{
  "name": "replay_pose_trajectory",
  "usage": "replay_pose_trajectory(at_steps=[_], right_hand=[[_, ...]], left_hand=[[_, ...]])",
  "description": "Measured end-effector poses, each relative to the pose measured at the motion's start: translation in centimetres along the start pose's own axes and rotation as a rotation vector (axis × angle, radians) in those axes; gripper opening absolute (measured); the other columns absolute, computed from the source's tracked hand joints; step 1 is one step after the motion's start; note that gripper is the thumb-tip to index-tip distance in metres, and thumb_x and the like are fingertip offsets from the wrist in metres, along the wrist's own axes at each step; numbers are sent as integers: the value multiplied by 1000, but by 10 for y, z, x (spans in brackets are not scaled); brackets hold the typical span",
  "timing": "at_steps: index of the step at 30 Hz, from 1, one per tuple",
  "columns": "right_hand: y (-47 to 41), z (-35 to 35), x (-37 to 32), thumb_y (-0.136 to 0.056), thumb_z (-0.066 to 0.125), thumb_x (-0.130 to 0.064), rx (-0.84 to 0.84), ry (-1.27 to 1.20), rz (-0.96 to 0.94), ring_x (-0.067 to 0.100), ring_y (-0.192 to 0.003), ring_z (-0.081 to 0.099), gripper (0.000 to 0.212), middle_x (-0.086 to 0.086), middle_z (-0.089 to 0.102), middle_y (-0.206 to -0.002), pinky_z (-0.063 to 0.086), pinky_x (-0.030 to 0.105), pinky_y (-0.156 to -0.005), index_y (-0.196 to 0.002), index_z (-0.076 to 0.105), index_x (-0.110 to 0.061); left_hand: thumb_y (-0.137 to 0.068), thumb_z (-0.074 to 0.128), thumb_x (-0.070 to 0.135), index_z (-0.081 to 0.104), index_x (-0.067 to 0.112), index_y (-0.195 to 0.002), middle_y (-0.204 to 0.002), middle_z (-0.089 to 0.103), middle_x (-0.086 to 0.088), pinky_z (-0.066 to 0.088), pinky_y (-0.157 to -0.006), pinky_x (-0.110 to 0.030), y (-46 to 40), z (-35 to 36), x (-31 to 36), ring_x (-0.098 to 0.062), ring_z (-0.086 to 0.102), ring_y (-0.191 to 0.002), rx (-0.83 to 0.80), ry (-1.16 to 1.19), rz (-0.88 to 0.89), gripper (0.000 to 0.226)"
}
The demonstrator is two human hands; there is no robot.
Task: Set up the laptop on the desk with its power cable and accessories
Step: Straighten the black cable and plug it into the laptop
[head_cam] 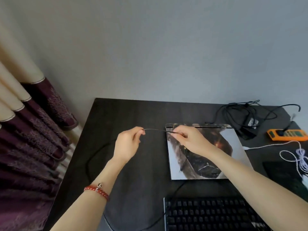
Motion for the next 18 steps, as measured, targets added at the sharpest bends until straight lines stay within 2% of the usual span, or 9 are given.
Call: replay_pose_trajectory(at_steps=[2,5,9,11,12,15,18], right_hand=[[6,5,21,-93,51,-17,-39,47,63,-1,-62,52,15,-15,57,-71,37,15,-61,-86,64,-17],[10,22,44,-95,46,-16,-100,157,112,8,-74,55,16,-5,62,-88,38,17,-66,-100,61,-13],[6,40,73,-94,49,-28,-128,198,226,2,-57,49,16,-8,58,-82,36,21,-55,-108,50,-20],[5,45,91,-94,50,-27,-130,163,296,6,-63,55,15,-4,62,-87,40,19,-56,-107,50,-20],[5,47,99,-94,50,-24,-126,145,320,11,-72,60,14,-1,65,-93,43,19,-61,-107,53,-19],[6,49,120,-94,48,-16,-92,106,394,22,-99,61,24,4,64,-114,45,23,-81,-117,57,-15],[7,54,125,-95,47,-16,-64,62,396,25,-104,60,31,7,60,-124,49,34,-91,-125,54,-16]], left_hand=[[-95,46,18,63,17,-86,-63,59,2,43,-58,-27,0,-10,-35,-19,58,-60,63,-21,-174,19],[-95,47,19,64,15,-89,-67,60,3,51,-69,-32,5,-4,-64,-21,62,-66,33,-143,-247,19],[-93,47,15,64,17,-95,-77,64,4,53,-80,-43,8,3,-96,-22,65,-79,53,-131,-406,17],[-93,46,14,64,15,-100,-87,68,-1,51,-85,-44,9,4,-110,-25,65,-88,64,-133,-455,19],[-94,45,14,64,14,-102,-91,69,-3,50,-87,-45,10,3,-117,-27,65,-90,87,-139,-483,20],[-94,43,14,62,15,-109,-103,68,-8,39,-97,-48,13,1,-133,-31,60,-100,91,-270,-557,24],[-91,49,15,47,21,-132,-133,52,-6,14,-109,-58,9,23,-124,-28,44,-124,-119,-411,-423,41]])
Point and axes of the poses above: each hand's wrist, its own y-axis away from the middle knuckle, its own z-axis out of the palm, x = y × z, the point moved 7 cm from there along -y, towards the middle knuckle
